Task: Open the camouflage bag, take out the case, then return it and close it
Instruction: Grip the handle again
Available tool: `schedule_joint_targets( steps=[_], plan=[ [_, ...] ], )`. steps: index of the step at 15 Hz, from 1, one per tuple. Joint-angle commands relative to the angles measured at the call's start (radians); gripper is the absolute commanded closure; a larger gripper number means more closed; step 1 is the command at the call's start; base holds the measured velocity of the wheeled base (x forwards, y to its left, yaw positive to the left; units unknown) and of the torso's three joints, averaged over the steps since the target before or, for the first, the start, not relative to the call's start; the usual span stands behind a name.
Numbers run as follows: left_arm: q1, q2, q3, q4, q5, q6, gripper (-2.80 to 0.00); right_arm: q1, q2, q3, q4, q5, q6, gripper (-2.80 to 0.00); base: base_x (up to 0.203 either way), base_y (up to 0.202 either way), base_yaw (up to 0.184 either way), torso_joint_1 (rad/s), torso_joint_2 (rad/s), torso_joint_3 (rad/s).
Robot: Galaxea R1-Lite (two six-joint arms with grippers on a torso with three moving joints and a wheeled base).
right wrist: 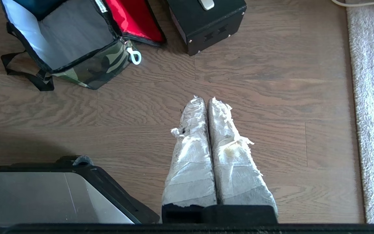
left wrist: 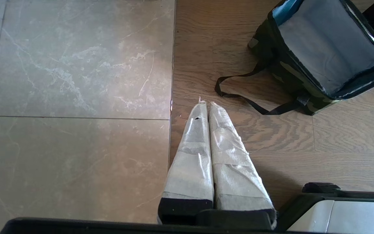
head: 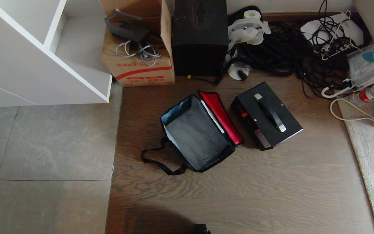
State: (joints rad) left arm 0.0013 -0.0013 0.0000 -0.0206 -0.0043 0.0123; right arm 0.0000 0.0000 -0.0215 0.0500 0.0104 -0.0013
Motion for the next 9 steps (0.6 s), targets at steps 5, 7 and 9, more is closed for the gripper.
schedule_joint_targets(
  steps=[5,7,9],
  plan=[
    [0.000,0.001,0.009,-0.001,0.000,0.000,0.00,0.000,0.002,0.000,0.001,0.000,0.000,0.00,0.000,0.000,0.000,0.000,0.00,0.000],
    [0.000,0.001,0.009,-0.001,0.000,0.000,0.00,0.000,0.002,0.000,0.001,0.000,0.000,0.00,0.000,0.000,0.000,0.000,0.00,0.000],
    [0.000,0.001,0.009,-0.001,0.000,0.000,0.00,0.000,0.002,0.000,0.001,0.000,0.000,0.00,0.000,0.000,0.000,0.000,0.00,0.000]
  ],
)
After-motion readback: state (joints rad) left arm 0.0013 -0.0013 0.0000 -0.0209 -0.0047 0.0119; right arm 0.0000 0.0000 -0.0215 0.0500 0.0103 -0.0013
